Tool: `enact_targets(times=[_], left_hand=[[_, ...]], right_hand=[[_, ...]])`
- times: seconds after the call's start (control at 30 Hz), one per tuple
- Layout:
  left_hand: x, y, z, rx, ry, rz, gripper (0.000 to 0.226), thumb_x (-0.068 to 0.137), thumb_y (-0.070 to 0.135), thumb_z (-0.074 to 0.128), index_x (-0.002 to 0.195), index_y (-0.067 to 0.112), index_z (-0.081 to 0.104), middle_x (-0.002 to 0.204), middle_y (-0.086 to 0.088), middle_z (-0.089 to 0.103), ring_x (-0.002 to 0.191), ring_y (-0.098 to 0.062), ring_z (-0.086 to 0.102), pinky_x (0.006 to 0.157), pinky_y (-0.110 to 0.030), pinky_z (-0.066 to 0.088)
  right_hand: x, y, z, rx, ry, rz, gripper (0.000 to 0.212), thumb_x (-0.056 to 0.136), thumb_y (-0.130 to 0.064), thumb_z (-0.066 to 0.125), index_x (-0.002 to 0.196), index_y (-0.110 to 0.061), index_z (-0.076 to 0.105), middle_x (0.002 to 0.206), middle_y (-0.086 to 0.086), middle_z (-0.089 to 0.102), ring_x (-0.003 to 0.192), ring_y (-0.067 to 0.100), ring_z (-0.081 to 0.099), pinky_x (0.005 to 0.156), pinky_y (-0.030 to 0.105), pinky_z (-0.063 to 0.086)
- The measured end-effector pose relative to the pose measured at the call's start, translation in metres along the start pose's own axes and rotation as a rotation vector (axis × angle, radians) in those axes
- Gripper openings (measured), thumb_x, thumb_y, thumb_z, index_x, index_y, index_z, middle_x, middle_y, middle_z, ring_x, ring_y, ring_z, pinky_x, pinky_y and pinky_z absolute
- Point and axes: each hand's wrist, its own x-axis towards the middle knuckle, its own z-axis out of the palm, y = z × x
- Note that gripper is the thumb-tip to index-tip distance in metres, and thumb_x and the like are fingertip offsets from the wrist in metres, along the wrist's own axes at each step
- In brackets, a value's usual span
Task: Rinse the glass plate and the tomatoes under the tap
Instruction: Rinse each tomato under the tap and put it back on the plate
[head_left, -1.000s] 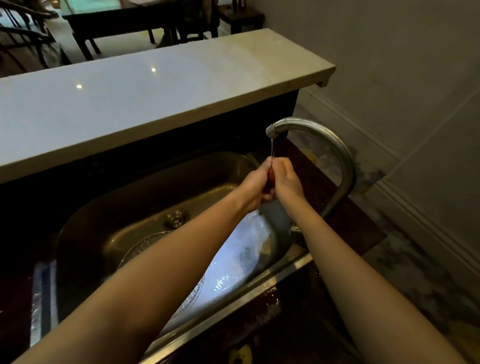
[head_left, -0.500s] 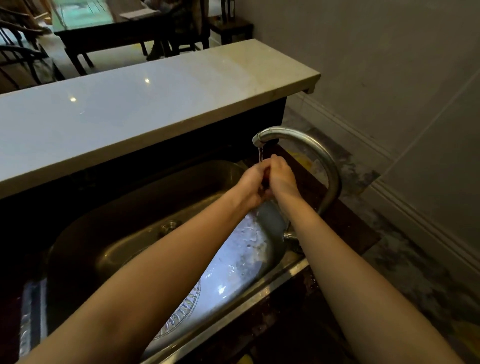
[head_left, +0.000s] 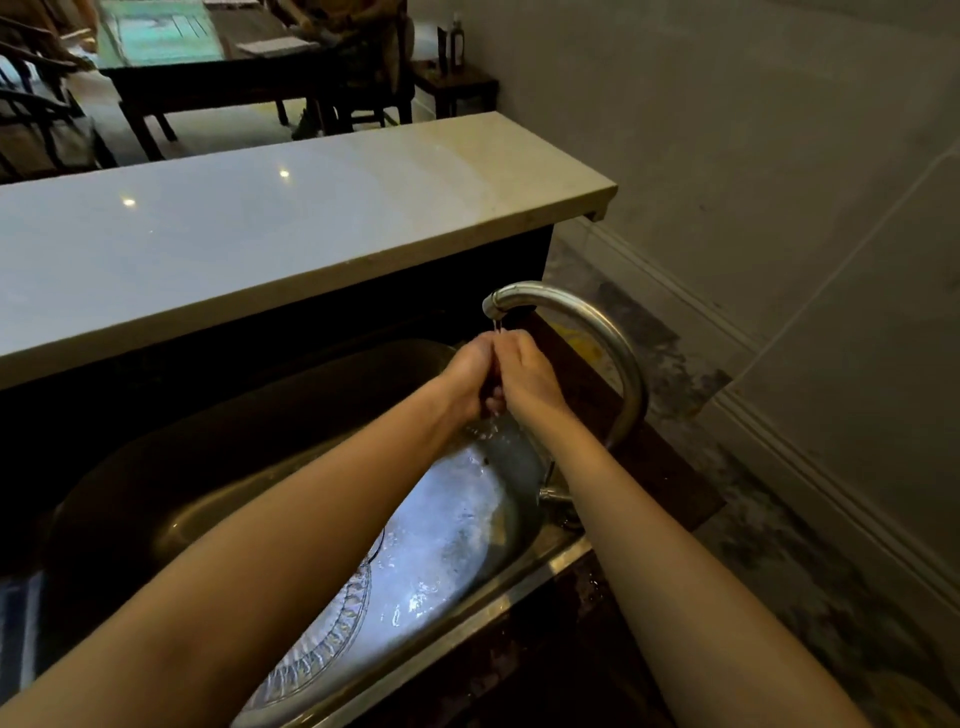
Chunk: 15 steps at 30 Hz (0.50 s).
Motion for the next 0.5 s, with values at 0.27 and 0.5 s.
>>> enact_targets(times=[0.27, 0.5], left_hand=[[0.000, 0.001, 0.008, -0.070, 0.019, 0.034, 0.033, 0.099, 0.035, 0.032, 0.081, 0.016, 0.052, 0.074, -0.004, 0.051, 0.062, -0.015, 0.049, 0.056, -0.027, 0.040], [-0.011, -0.008, 0.014, -0.060, -0.055, -0.098, 0.030, 0.097, 0.042, 0.037, 0.091, 0.017, 0.054, 0.077, -0.003, 0.051, 0.055, -0.009, 0.054, 0.038, -0.016, 0.041]], right_hand=[[0.009, -0.013, 0.006, -0.108, 0.065, 0.100, 0.031, 0.096, -0.039, 0.032, 0.100, -0.018, 0.054, 0.100, 0.010, 0.057, 0.084, 0.022, 0.058, 0.051, 0.025, 0.047], [0.011, -0.002, -0.009, 0.010, 0.157, 0.237, 0.042, 0.097, -0.031, 0.033, 0.114, -0.002, 0.059, 0.100, 0.019, 0.061, 0.090, 0.029, 0.059, 0.070, 0.029, 0.041]])
